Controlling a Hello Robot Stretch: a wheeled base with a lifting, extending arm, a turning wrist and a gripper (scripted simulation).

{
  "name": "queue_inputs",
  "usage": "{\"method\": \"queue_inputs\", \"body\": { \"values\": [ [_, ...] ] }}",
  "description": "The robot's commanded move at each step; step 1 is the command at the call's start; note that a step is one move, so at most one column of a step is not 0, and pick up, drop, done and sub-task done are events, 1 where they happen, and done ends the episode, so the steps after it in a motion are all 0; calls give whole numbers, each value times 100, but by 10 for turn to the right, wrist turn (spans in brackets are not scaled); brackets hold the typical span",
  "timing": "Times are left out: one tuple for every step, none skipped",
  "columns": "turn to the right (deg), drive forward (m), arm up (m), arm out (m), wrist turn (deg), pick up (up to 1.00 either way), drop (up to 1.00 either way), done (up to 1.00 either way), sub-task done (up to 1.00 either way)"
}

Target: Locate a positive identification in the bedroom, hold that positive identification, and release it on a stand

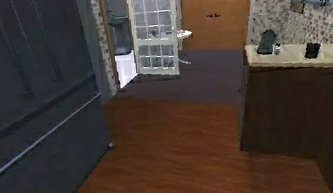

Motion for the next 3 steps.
{"method": "queue_inputs", "body": {
  "values": [
    [0, 100, 0, 0, 0, 0, 0, 0, 0],
    [0, 95, 0, 0, 0, 0, 0, 0, 0],
    [-60, 0, 0, 0, 0, 0, 0, 0, 0]
  ]
}}
